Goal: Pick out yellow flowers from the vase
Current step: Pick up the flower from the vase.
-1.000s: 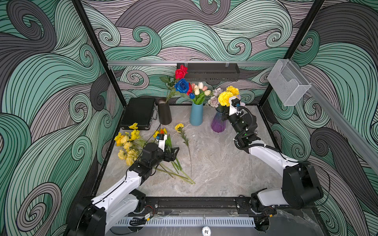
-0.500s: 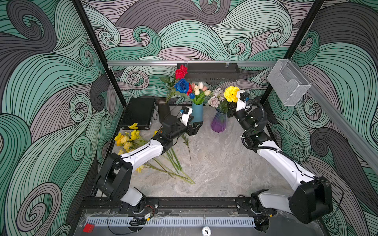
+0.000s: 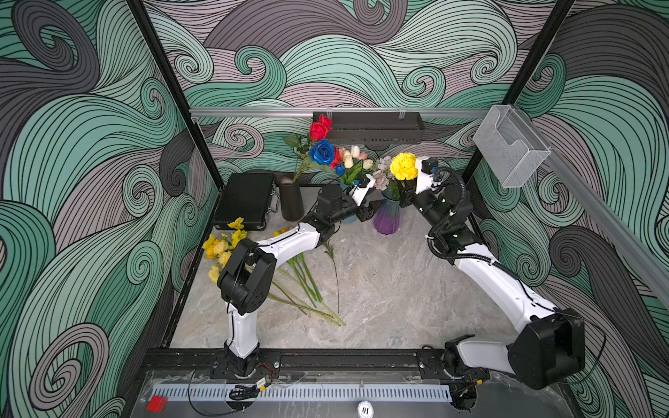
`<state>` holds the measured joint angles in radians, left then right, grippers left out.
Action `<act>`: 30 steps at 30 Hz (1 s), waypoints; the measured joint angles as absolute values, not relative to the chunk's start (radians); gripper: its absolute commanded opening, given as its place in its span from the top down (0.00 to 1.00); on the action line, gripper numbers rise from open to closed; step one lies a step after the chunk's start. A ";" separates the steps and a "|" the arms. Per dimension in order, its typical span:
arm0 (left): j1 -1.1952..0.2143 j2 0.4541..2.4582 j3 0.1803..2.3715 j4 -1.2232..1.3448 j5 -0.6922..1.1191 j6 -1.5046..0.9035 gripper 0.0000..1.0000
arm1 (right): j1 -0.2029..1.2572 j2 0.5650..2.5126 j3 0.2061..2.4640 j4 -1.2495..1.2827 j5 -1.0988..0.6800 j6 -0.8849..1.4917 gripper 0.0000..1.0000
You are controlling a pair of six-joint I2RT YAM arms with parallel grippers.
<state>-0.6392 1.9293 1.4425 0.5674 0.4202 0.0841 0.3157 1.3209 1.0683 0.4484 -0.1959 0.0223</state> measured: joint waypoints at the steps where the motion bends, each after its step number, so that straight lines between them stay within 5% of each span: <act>1: -0.642 1.948 1.469 0.560 0.420 0.093 0.50 | 0.316 1.321 1.068 0.447 -0.199 0.025 0.82; 17: -0.654 2.074 1.634 0.482 0.429 0.117 0.73 | 0.315 1.321 1.069 0.448 -0.218 0.037 0.82; 30: -0.671 2.109 1.705 0.463 0.445 0.120 0.81 | 0.315 1.320 1.070 0.449 -0.221 0.038 0.83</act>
